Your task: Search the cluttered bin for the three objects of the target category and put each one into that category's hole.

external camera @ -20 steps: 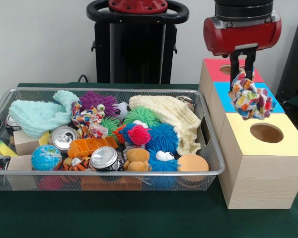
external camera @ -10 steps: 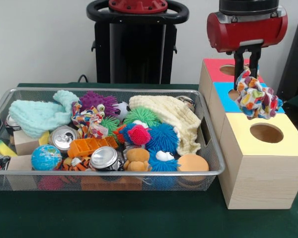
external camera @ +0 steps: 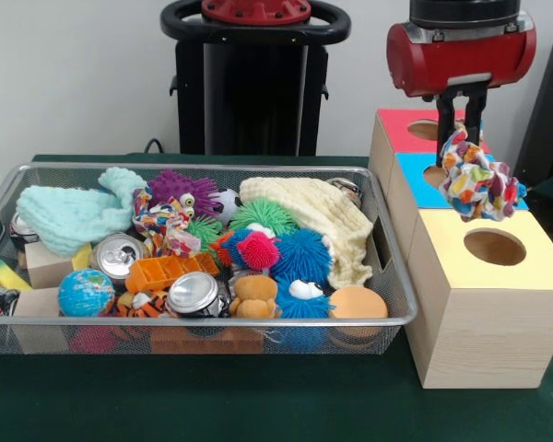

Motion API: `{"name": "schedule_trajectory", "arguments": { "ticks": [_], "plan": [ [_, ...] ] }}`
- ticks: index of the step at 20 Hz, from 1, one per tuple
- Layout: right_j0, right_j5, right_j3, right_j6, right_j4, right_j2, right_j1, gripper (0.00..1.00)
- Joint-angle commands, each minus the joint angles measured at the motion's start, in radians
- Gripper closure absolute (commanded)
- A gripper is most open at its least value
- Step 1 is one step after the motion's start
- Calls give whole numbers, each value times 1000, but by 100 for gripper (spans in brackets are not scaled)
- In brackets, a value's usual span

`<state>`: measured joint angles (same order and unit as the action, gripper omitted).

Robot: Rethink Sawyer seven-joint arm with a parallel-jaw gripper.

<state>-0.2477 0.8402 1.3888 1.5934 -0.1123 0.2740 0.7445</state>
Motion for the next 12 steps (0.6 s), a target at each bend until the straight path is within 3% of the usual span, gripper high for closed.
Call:
{"name": "schedule_trajectory", "arguments": {
  "ticks": [1, 12],
  "plan": [
    [26, 108, -11, 165, 10, -32, -45, 100],
    [54, 109, -22, 177, 22, -56, -52, 100]
  ]
}}
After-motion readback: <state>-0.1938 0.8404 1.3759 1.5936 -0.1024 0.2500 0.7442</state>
